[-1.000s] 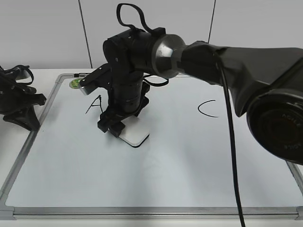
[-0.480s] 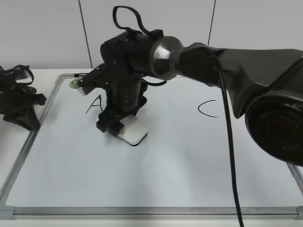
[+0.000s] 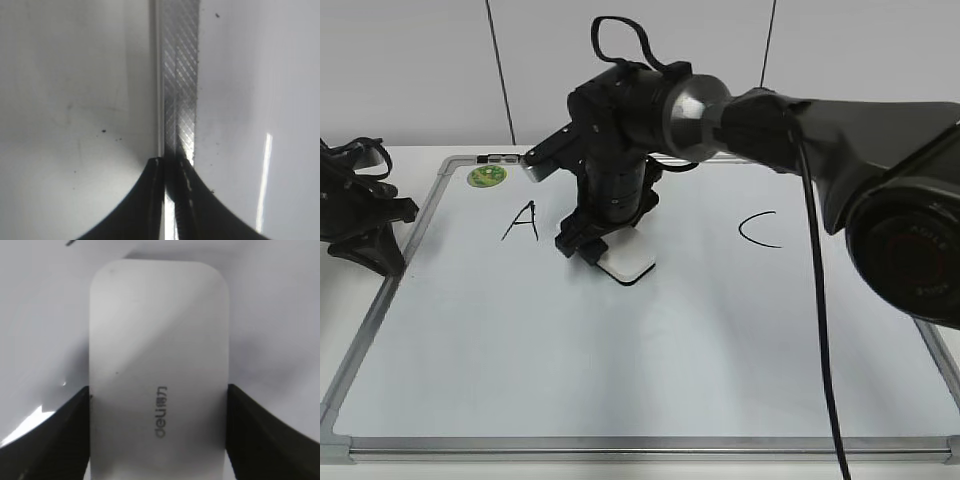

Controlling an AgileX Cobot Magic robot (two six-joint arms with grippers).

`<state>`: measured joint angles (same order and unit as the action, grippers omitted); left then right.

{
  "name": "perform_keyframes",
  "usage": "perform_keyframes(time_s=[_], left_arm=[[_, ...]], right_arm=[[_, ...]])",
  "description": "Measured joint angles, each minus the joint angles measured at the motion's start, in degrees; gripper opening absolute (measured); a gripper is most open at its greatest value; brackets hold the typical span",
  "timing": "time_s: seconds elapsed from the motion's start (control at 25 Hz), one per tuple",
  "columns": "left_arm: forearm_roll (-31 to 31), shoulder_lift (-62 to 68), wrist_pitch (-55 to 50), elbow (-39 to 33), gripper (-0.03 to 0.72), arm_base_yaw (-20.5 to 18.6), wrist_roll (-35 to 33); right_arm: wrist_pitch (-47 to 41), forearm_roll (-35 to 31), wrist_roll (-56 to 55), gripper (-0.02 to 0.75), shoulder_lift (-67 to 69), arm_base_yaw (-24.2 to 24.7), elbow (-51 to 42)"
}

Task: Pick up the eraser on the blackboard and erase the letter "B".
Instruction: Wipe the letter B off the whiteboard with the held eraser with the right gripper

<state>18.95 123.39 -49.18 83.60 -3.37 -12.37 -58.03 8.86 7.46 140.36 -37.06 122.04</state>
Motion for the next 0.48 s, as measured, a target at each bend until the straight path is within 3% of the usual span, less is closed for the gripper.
perform_keyframes(time_s=[0.48], left_arm=[[0.0, 0.0, 0.1, 0.0, 0.04, 0.0, 0.0]], right_arm=[[-3.32, 3.09, -0.7, 0.545, -1.36, 2.94, -0.33]])
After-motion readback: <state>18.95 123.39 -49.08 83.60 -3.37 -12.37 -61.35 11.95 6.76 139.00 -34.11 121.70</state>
